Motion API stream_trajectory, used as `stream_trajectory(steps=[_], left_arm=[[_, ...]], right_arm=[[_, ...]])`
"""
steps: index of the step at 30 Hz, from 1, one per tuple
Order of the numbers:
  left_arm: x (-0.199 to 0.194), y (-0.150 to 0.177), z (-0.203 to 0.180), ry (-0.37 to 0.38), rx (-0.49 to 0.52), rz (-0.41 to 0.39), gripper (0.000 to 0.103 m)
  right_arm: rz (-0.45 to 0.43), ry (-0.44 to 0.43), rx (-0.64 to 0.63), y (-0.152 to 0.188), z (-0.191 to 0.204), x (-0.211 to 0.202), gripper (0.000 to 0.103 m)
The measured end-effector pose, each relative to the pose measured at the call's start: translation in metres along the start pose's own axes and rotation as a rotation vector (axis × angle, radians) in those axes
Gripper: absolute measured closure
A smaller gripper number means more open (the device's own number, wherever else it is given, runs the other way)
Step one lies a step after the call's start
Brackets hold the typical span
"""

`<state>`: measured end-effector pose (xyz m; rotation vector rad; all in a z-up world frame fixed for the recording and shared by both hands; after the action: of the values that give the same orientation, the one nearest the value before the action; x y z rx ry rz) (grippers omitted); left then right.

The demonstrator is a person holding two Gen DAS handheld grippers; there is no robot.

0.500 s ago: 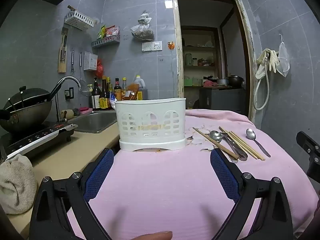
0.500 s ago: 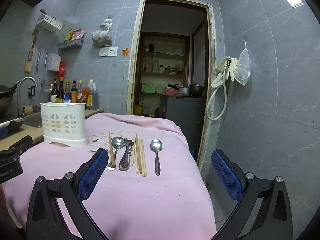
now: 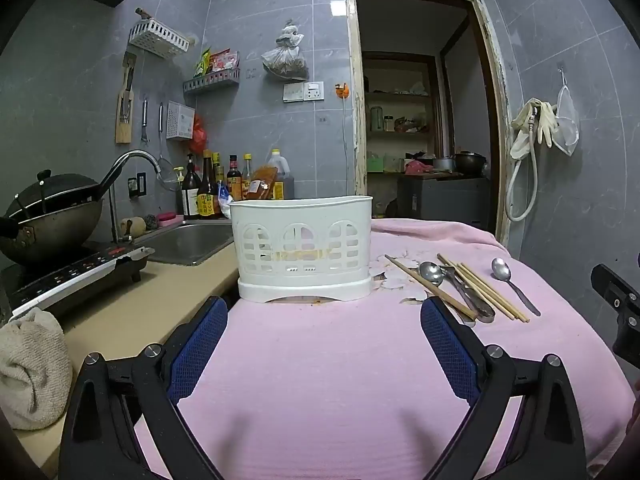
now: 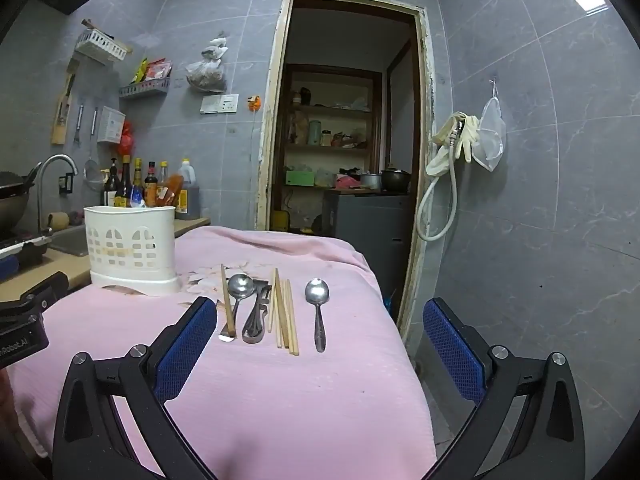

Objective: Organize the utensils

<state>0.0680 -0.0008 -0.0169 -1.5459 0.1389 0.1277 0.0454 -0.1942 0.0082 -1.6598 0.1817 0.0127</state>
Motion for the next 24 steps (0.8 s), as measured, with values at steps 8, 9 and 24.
stream_trajectory(steps=[8,9,24], left_arm=[[0.001,0.0036,0.0016,0.001,-0.001,0.003,0.008],[0.001,0.0034,0.0015,0.001,-0.002,0.003,0.008],[0.0044,0.0063,0.001,0.002,-0.003,0.007,0.008]], right_arm=[[0.004,-0.014,-0.002,0.0004,0.0026,0.002,0.0],[0.005,-0.014,-0.002,0.0003,0.003,0.0022,0.0],[0.008,-0.024,-0.005,0.001,0.0069,0.0032,0.0]])
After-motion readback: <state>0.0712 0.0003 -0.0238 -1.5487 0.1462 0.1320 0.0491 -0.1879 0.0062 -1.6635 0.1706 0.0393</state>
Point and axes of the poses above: each gripper's, at about its wrist camera, not at the fingertips, and x roughly the way its jaws point, z to its left, y to its underside, the point moved 7 cm from there along x, roughly the way its jaws point, and after that the axes turned 4 degrees about -z, right-handed, at the moved point
